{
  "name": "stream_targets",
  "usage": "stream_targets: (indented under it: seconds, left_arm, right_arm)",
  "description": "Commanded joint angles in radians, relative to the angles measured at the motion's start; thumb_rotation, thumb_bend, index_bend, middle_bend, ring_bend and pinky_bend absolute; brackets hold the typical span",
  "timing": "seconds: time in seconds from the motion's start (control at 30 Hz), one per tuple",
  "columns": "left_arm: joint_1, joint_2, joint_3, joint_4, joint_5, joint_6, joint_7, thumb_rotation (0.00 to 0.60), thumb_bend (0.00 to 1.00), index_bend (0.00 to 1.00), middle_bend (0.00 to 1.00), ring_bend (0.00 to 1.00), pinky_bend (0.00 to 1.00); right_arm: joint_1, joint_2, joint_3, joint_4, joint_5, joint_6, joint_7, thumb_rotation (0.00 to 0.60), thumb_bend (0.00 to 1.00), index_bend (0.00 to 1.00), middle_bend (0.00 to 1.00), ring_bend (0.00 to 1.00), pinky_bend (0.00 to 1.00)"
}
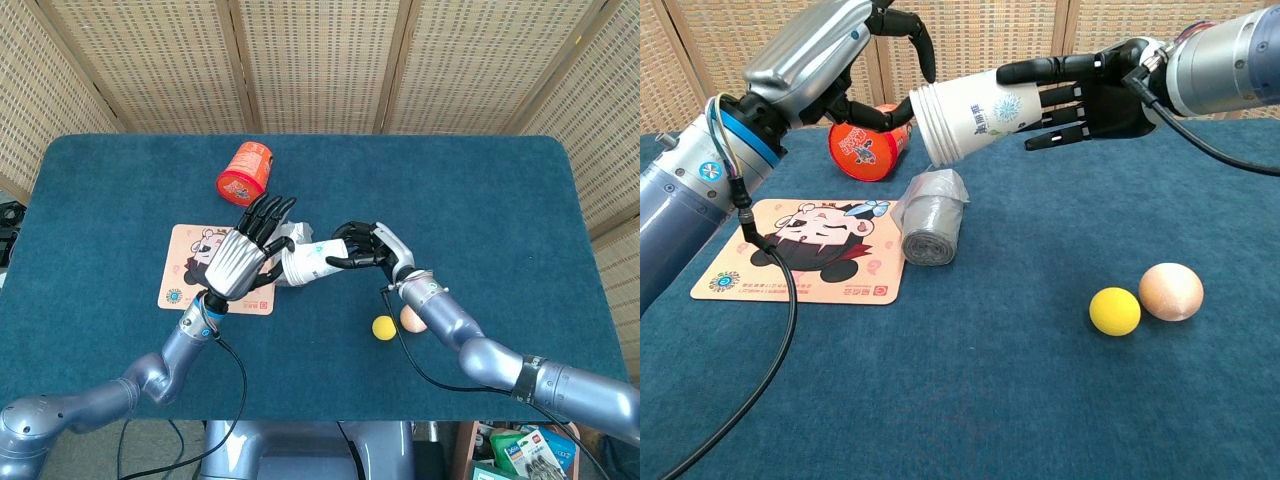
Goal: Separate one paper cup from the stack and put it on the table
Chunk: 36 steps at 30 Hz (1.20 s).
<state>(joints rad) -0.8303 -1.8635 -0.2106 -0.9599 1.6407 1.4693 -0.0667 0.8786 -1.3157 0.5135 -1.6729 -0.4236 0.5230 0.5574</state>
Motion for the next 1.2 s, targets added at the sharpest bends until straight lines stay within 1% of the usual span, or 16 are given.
stream_targets:
  seconds: [0.03,0.37,0.57,0.73,0.97,1.1,1.2]
  left_arm:
    - [-0.001,-0.002,-0.001,0.004,-0.003,0.002,-0.002,0.6,0.45,0.52,0.0,0.0,0.0]
    - [-0.006,-0.007,-0.009,0.017,-0.012,0.014,-0.018,0.6,0.46,0.52,0.0,0.0,0.0]
    - [-0.007,-0.007,-0.008,0.016,-0.017,0.011,-0.018,0.6,0.48,0.59,0.0,0.0,0.0]
    - [-0.007,-0.009,-0.007,0.019,-0.023,0.007,-0.019,0.6,0.48,0.68,0.0,0.0,0.0]
    - [-0.002,0.0,-0.007,0.02,-0.027,0.012,-0.025,0.6,0.48,0.7,0.0,0.0,0.0]
    - [0.01,0.026,-0.004,0.015,-0.028,0.023,-0.034,0.6,0.48,0.71,0.0,0.0,0.0]
    - [0.037,0.076,0.007,0.008,-0.03,0.033,-0.055,0.6,0.48,0.71,0.0,0.0,0.0]
  right_arm:
    - [-0.002,0.0,-0.001,0.005,-0.002,-0.003,0.003,0.6,0.45,0.56,0.61,0.44,0.55]
    - [-0.003,-0.002,-0.005,0.017,-0.01,-0.011,0.01,0.6,0.45,0.56,0.62,0.44,0.55]
    - [-0.004,-0.001,-0.007,0.018,-0.014,-0.014,0.012,0.6,0.45,0.56,0.62,0.44,0.55]
    - [-0.007,0.003,-0.008,0.018,-0.017,-0.015,0.015,0.6,0.45,0.56,0.62,0.44,0.55]
    - [-0.016,0.01,-0.009,0.023,-0.022,-0.019,0.022,0.6,0.45,0.56,0.62,0.44,0.55]
    - [-0.024,0.02,-0.01,0.028,-0.03,-0.023,0.023,0.6,0.45,0.56,0.62,0.44,0.55]
    - [-0.037,0.037,-0.01,0.034,-0.045,-0.028,0.022,0.6,0.45,0.56,0.62,0.44,0.55]
